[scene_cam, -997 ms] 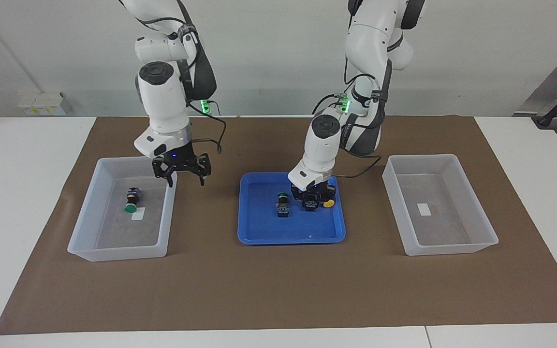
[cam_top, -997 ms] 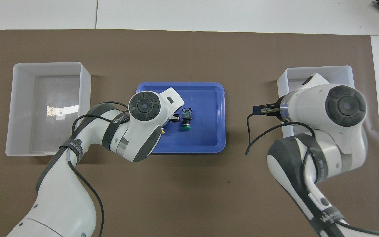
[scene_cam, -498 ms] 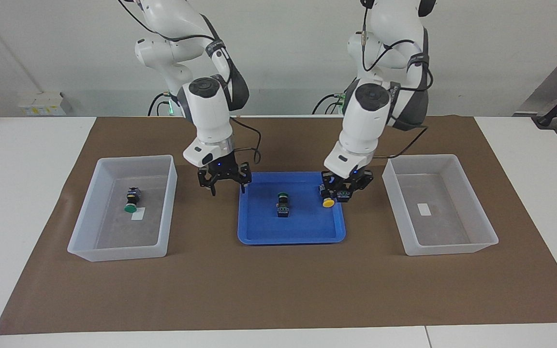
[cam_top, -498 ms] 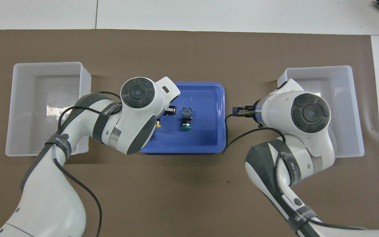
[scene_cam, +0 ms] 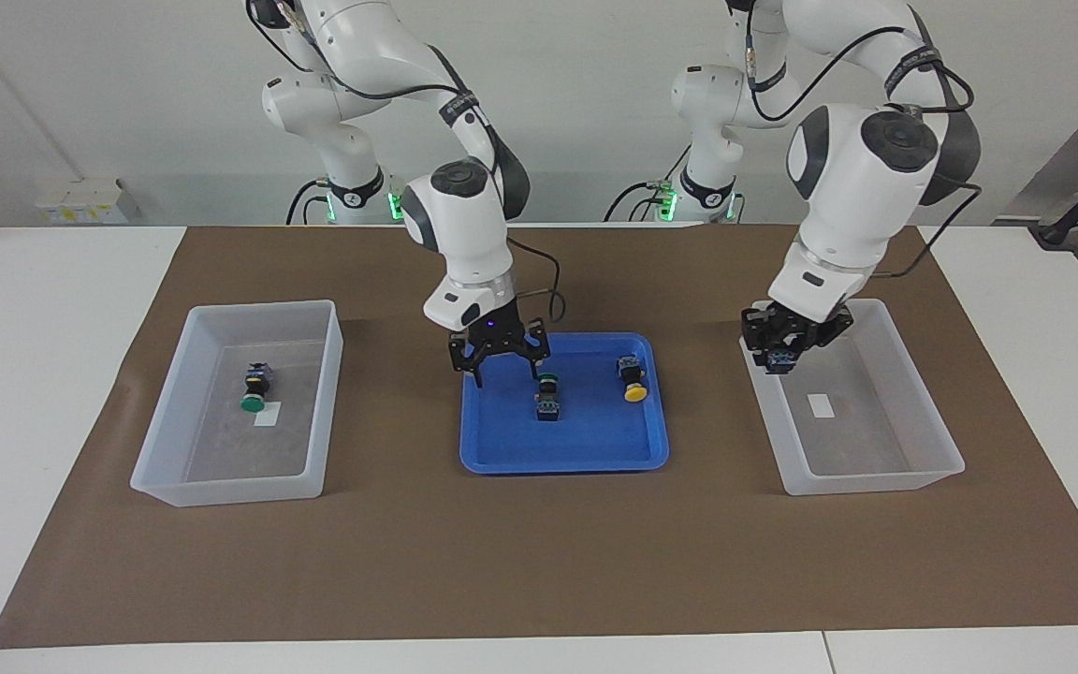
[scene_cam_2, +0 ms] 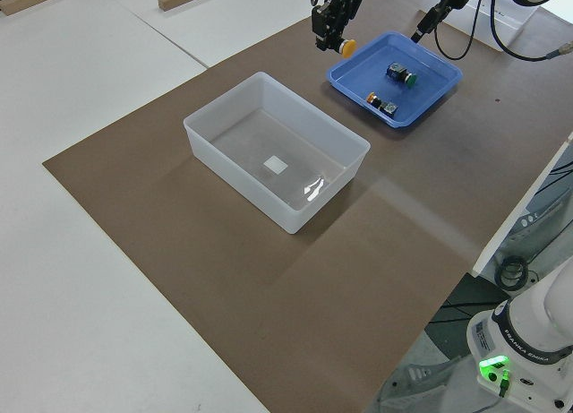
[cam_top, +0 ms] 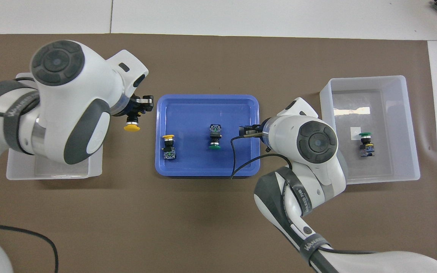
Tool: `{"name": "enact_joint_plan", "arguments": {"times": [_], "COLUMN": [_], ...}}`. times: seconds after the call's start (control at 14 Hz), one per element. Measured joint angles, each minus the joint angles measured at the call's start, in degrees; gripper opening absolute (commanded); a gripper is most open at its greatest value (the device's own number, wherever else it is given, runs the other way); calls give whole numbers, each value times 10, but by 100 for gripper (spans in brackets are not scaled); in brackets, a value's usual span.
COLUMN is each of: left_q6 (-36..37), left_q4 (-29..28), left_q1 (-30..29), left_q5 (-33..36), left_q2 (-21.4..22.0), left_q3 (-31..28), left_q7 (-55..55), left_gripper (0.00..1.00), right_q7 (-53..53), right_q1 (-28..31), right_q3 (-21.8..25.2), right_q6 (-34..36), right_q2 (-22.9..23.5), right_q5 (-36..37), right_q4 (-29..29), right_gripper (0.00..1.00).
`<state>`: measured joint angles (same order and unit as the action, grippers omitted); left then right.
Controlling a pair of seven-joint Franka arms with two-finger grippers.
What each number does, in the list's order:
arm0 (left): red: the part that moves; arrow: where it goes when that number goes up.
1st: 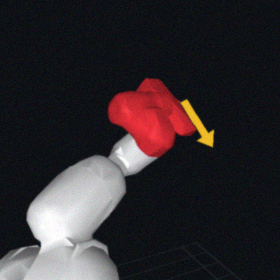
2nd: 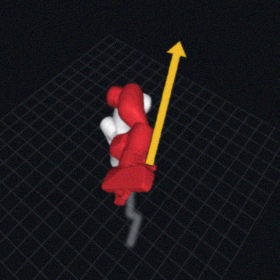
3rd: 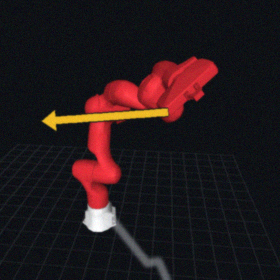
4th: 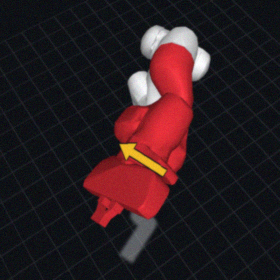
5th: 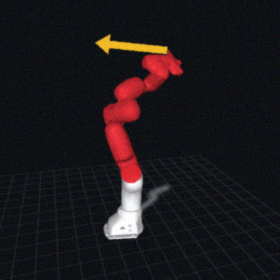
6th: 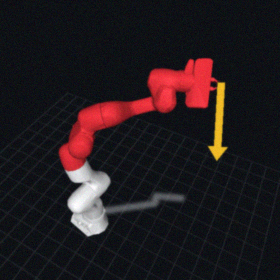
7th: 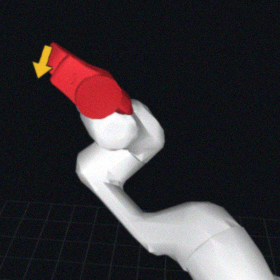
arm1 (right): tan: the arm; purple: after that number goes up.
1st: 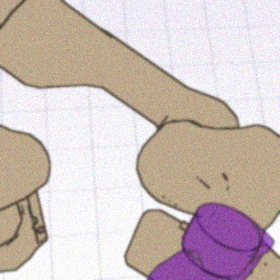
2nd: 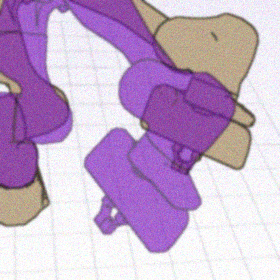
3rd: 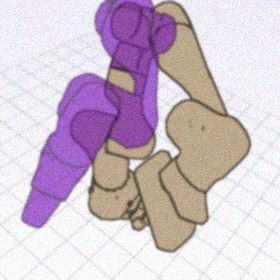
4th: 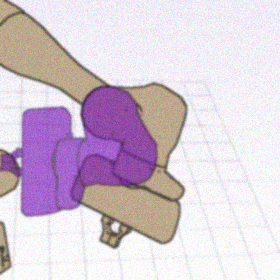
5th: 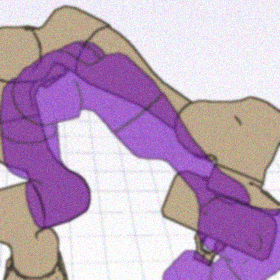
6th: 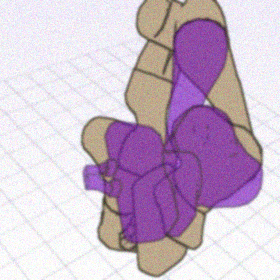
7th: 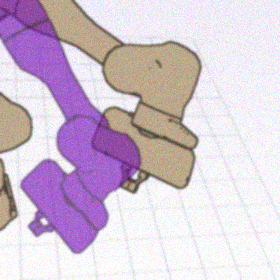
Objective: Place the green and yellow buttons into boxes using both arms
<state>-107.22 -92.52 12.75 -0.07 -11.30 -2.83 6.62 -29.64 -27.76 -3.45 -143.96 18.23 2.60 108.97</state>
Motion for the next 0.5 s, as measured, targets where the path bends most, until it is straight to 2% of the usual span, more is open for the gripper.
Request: {"name": "enact_joint_plan", "arguments": {"times": [0.14,0.28,0.5], "left_q6": [0,-2,-56], "left_q4": [-2,-7,-52], "left_q1": [-32,-60,-81], "left_q5": [-1,-1,-2], "left_q2": [-1,-1,1], "left_q3": [0,-1,-1], "left_q7": [-50,-85,-98], "left_gripper": [0,0,0], "right_q7": [-23,-60,-71], "right_q1": [-19,-31,-33], "right_q3": [0,0,0], "right_q6": [11,24,25], "right_q2": [38,71,90], "right_q5": [17,74,102], "right_q4": [-36,-65,-73], "right_gripper": [88,86,82]}}
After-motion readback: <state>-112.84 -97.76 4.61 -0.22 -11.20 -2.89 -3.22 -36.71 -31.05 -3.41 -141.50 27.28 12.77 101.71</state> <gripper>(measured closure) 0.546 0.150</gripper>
